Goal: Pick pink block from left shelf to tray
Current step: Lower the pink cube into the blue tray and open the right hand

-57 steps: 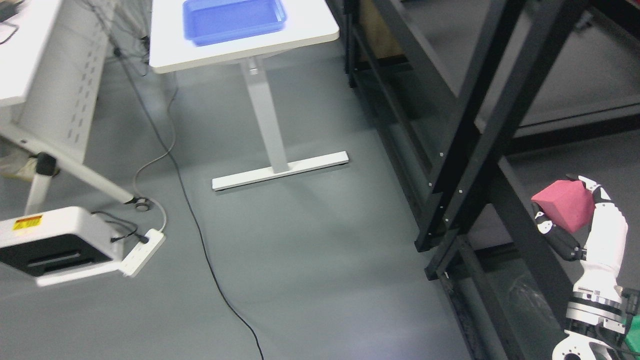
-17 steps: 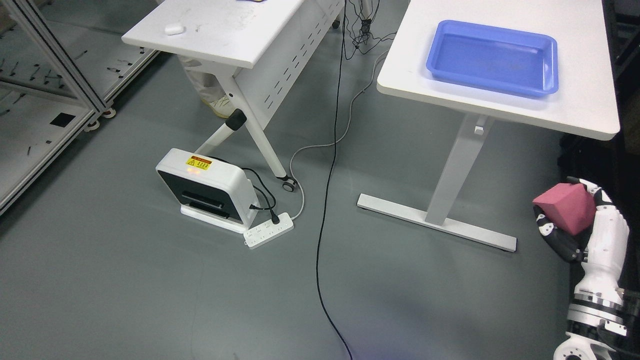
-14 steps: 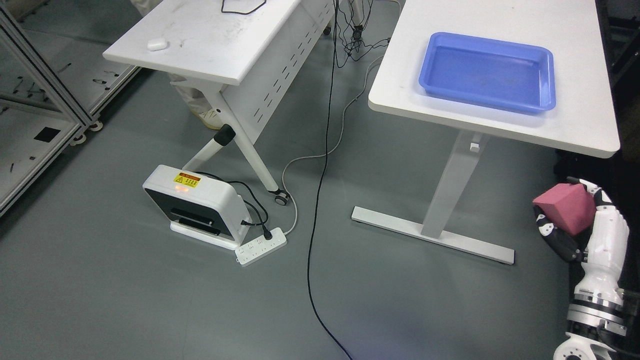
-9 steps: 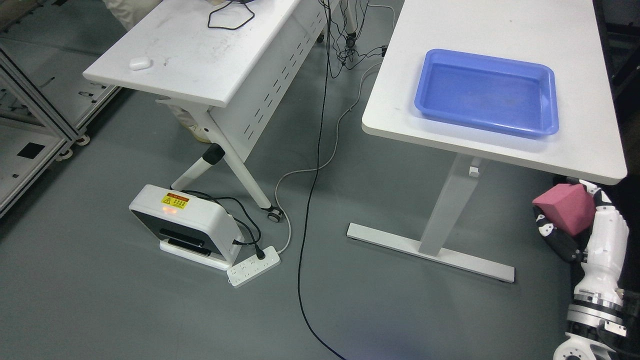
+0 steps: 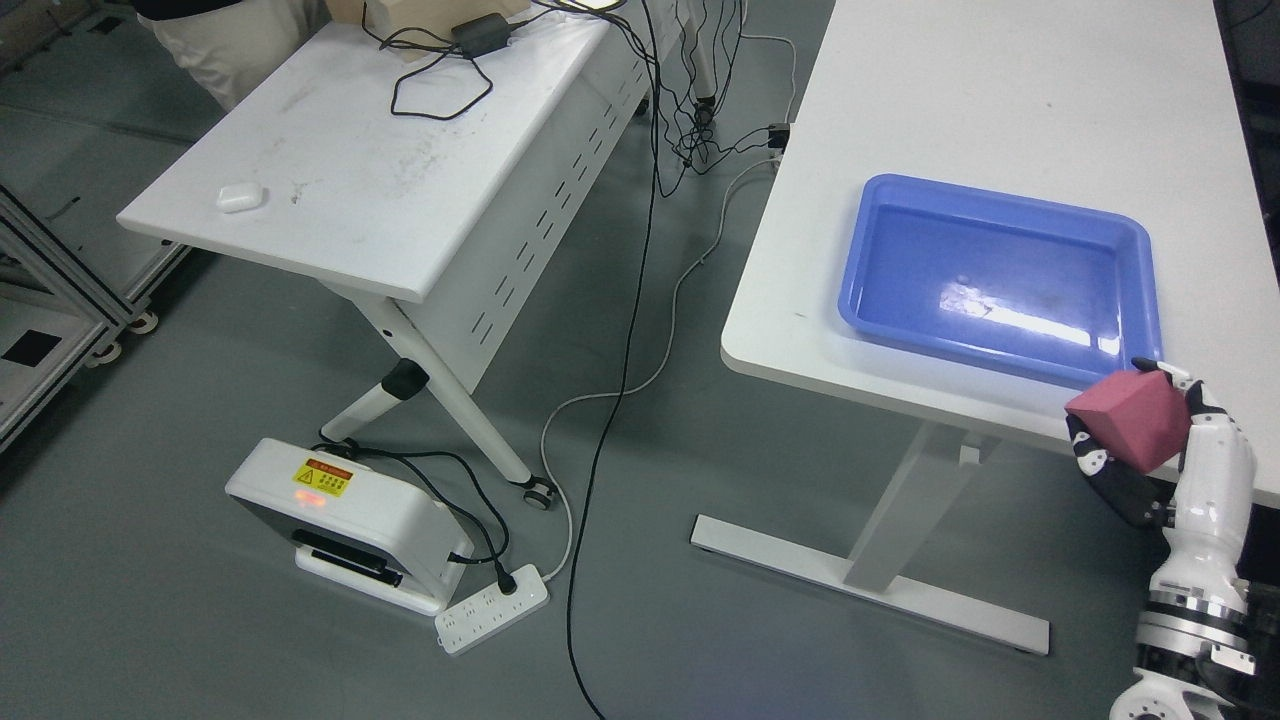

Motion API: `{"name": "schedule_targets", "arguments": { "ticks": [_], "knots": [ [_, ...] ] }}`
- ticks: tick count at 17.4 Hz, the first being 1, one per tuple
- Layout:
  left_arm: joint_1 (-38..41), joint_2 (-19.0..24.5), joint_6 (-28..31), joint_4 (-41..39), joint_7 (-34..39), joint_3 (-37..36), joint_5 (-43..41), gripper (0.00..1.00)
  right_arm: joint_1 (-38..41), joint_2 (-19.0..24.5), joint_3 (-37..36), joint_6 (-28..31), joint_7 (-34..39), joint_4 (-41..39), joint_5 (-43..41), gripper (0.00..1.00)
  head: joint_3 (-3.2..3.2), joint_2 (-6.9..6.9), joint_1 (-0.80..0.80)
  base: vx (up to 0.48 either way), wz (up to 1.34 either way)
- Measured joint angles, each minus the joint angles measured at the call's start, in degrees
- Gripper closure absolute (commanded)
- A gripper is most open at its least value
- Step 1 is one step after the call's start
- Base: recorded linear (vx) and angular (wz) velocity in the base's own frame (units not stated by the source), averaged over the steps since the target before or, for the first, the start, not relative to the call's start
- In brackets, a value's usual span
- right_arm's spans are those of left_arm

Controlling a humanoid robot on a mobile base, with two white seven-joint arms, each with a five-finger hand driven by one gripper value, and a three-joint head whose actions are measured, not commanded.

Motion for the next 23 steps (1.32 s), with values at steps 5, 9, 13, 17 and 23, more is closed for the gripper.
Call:
{"name": "schedule_targets", "arguments": {
  "ticks": [5, 9, 13, 17, 23],
  "knots": [
    [0.00, 0.00, 0.00, 0.00, 0.00, 0.00, 0.00, 0.00, 0.06, -0.64, 0.00, 0.06, 0.00, 0.00, 0.00, 0.97, 0.00, 0.00, 0.00, 0.271, 0.04],
    [0.00, 0.00, 0.00, 0.00, 0.00, 0.00, 0.00, 0.00, 0.08, -1.03, 0.02, 0.17, 0.32, 0.00, 0.00, 0.97, 0.00, 0.00, 0.00, 0.226, 0.00],
    [0.00, 0.00, 0.00, 0.00, 0.00, 0.00, 0.00, 0.00, 0.09, -1.26, 0.19, 0.08, 1.75, 0.00, 0.00, 0.94, 0.00, 0.00, 0.00, 0.177, 0.00],
    [0.00, 0.00, 0.00, 0.00, 0.00, 0.00, 0.00, 0.00, 0.09, -1.35, 0.59, -0.08, 5.47, 0.04, 0.00, 0.69, 0.00, 0.00, 0.00, 0.139, 0.00],
    [0.00, 0.00, 0.00, 0.00, 0.00, 0.00, 0.00, 0.00, 0.05, -0.44, 0.94, 0.38, 8.97, 0.21, -0.48, 0.36, 0.00, 0.00, 0.00, 0.058, 0.00]
  ]
}}
